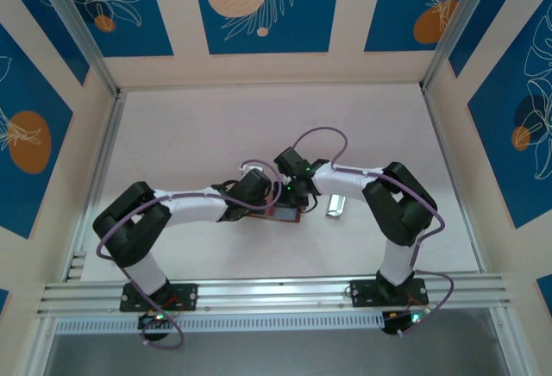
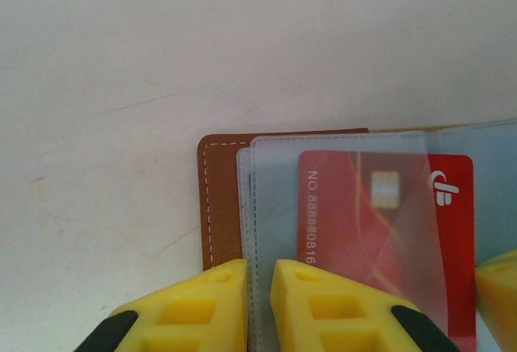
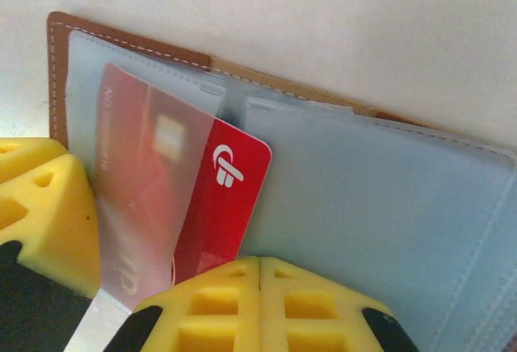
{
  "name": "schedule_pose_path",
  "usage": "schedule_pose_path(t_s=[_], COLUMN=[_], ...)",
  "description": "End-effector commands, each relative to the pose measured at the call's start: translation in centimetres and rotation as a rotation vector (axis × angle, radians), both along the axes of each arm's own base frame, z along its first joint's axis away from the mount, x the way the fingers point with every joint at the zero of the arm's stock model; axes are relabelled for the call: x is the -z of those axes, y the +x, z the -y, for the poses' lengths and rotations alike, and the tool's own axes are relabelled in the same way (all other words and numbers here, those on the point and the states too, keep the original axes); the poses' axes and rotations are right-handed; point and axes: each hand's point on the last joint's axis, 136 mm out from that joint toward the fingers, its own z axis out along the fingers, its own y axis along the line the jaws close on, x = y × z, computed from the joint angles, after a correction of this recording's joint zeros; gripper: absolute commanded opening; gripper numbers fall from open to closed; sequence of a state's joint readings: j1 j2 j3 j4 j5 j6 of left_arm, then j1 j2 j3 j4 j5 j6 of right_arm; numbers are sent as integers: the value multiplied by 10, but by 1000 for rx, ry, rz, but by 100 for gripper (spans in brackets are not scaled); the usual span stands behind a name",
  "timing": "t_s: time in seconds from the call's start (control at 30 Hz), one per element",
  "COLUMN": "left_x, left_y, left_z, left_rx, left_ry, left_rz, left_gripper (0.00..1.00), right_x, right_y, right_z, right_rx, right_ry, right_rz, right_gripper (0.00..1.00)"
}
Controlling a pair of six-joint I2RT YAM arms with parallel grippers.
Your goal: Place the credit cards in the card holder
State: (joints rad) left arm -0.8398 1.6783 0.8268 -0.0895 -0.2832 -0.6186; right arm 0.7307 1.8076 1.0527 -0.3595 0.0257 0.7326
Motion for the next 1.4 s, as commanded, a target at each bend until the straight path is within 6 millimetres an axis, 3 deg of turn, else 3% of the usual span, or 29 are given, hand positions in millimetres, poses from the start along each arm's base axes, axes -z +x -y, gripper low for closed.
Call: schedule_pose_path(t_s=[0.0,0.33,0.7,0.97,1.2,1.37], left_x=[49,50,49,17,-5,-8], left_y=[-40,-40,-39,-39,-36,-37], left_z=[-34,-32,-29,-36,-54,-66], left_rx=[15,21,28,-23,-81,-108], left_ry=[137,132,132,70,58,58], left_rz=[-187,-191,-185,-125,-83,-83], left_gripper=[16,16,16,17,19,18], right_x=[7,6,11,30,34,35], right_y=[10,11,5,4,0,-2], right_z=[-14,-37,-41,-15,-11,-11], right_rx=[11,38,127,192,170,158], right_ry=[52,178,135,47,31,35], right_rz=[4,-1,12,-41,-58,-64], right_gripper=[0,0,0,0,0,0])
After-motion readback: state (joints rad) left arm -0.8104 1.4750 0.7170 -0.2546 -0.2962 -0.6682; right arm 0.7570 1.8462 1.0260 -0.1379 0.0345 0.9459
